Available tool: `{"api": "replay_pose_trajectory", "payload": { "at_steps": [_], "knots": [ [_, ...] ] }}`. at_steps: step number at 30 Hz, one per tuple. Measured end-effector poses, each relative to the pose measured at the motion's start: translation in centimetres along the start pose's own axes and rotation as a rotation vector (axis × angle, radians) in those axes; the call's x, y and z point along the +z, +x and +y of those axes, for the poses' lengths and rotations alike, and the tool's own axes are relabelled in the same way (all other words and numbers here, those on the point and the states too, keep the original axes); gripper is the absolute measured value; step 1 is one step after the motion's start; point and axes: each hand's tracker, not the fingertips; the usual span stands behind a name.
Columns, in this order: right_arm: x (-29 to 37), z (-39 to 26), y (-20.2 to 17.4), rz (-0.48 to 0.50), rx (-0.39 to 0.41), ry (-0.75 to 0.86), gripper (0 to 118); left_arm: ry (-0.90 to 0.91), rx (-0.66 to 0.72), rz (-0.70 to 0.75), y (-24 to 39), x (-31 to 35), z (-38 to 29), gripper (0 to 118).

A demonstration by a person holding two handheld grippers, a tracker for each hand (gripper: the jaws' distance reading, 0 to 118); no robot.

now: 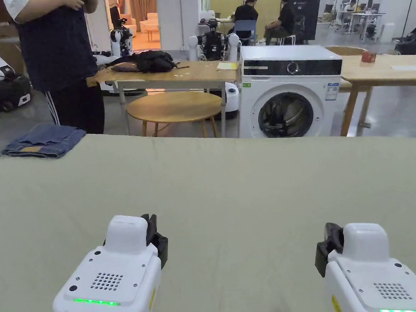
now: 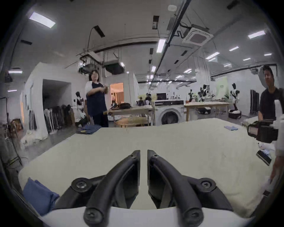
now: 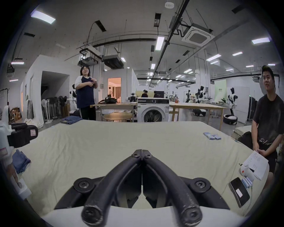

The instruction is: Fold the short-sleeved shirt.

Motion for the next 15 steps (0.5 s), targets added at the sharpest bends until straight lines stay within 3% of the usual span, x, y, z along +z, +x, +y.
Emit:
{"api": "replay_pose_trajectory", "payload": {
  "at_steps": [15],
  "knots": [
    [0.1,0.1,-2.6,0.008,0.027,0.061,0,0.041,0.063,0.083,-0.3,0.8,-0.7,0]
  ]
}}
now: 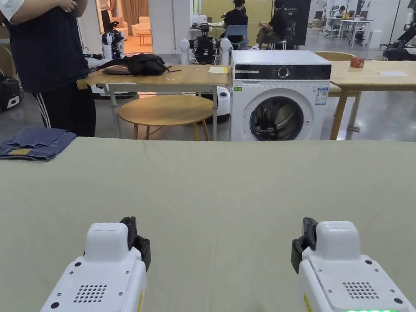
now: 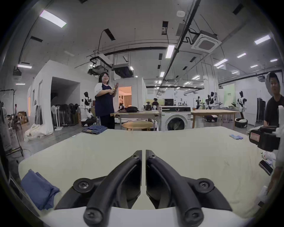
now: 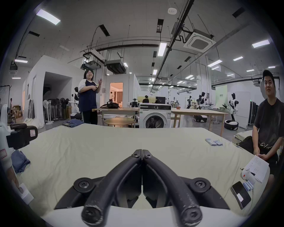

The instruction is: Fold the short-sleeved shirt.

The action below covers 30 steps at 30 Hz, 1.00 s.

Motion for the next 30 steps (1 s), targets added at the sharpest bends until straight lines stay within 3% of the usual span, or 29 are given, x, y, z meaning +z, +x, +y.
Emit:
{"api": "replay_pose_trajectory", "payload": {
  "at_steps": [1,2,14,16,17,19,20,21,23,30],
  "knots": [
    [0.0,0.1,0.0,0.004,0.000,0.002,0,-0.003,0.006,0.005,-0.1,0.0,-0.1,0],
    [0.0,0.1,-0.1,0.006,-0.002,0.004,0,0.153,0.655,-0.045,-0.3,0.0,-1.3,0],
    [-0.1,-0.2,0.3,0.002,-0.022,-0.005,0,0.122,0.629,-0.014,0.3,-0.3,-0.9,0],
    [-0.1,-0.2,0.4,-0.008,-0.018,-0.004,0,0.115,0.645,-0.019,0.2,-0.4,-0.9,6],
    [-0.2,-0.2,0.4,-0.010,-0.014,-0.003,0,0.121,0.652,-0.031,-0.1,-0.4,-1.1,15],
    [-0.2,-0.2,0.5,-0.016,-0.005,0.002,17,0.125,0.654,-0.054,-0.3,-0.4,-0.9,39],
    [-0.2,-0.2,0.5,-0.020,0.000,0.003,33,0.125,0.654,-0.055,-0.3,-0.4,-0.9,48],
    [-0.4,-0.1,0.5,-0.022,0.005,0.000,58,0.124,0.653,-0.054,-0.4,-0.4,-1.0,58],
    [-0.7,-0.1,0.4,-0.035,0.020,-0.002,80,0.143,0.637,-0.041,-0.4,-0.2,-0.9,62],
    [-0.7,0.4,0.4,-0.045,0.034,0.009,90,0.202,0.591,-0.037,-0.4,0.5,-0.2,71]
  ]
}}
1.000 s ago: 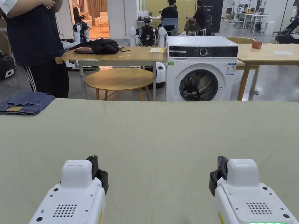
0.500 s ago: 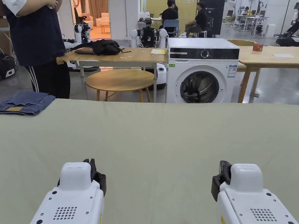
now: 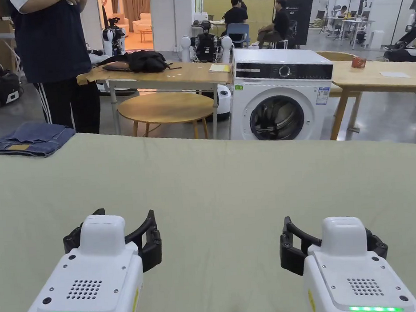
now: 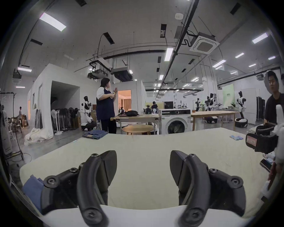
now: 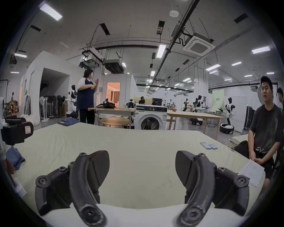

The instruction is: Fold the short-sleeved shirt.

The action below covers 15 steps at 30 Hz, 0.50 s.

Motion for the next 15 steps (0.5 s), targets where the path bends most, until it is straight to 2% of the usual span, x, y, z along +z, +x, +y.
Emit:
{"api": "replay_pose_trajectory", "payload": {
  "at_steps": [7,10,11,13,15],
  "knots": [
    [0.0,0.6,0.5,0.028,-0.027,0.007,90,0.021,0.007,-0.023,0.1,0.2,0.2,71],
    [-0.2,0.7,0.9,0.053,-0.064,-0.007,90,0.005,-0.032,0.036,0.6,-0.3,0.2,71],
    [-0.3,0.7,0.8,0.049,-0.066,-0.009,90,0.004,-0.040,0.045,0.7,-0.4,0.1,71],
    [-0.7,0.7,0.6,-0.022,-0.057,-0.034,90,0.003,-0.044,0.044,0.6,-0.5,0.0,71],
    [-1.0,0.6,0.8,-0.033,-0.084,-0.043,90,-0.004,-0.027,0.029,0.3,-0.4,0.1,71]
  ]
}}
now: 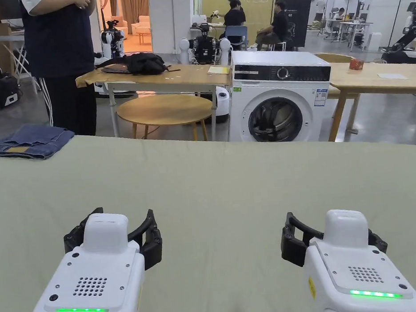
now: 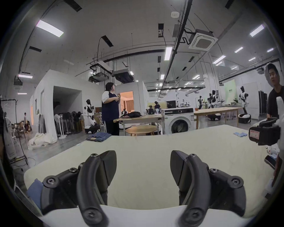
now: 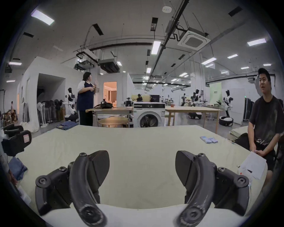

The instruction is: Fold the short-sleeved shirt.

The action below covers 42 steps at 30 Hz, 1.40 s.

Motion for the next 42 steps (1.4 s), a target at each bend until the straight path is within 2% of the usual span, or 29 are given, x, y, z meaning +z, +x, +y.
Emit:
{"api": "replay_pose_trajectory", "payload": {
  "at_steps": [8,12,19,28,36,42],
  "knots": [
    [-0.3,0.0,0.3,0.024,-0.048,-0.040,90,-0.040,0.090,-0.025,-1.4,-0.4,-0.3,71],
    [0.0,0.6,0.6,0.071,-0.101,-0.043,90,-0.055,0.104,-0.023,-1.7,-0.6,-0.5,71],
    [0.1,1.4,0.7,0.091,-0.144,-0.053,90,-0.089,0.129,-0.035,-1.8,-1.1,-0.7,71],
    [-0.1,1.3,-0.6,0.017,-0.069,-0.073,92,-0.067,0.144,-0.041,-1.8,-0.9,-0.7,71],
    [0.0,1.4,-0.8,0.027,-0.064,-0.062,92,-0.044,0.146,-0.025,-2.2,-0.7,-0.6,71],
    [-0.1,1.9,-0.9,0.034,-0.090,-0.065,93,-0.040,0.144,-0.019,-2.2,-0.7,-0.5,71]
  ]
}}
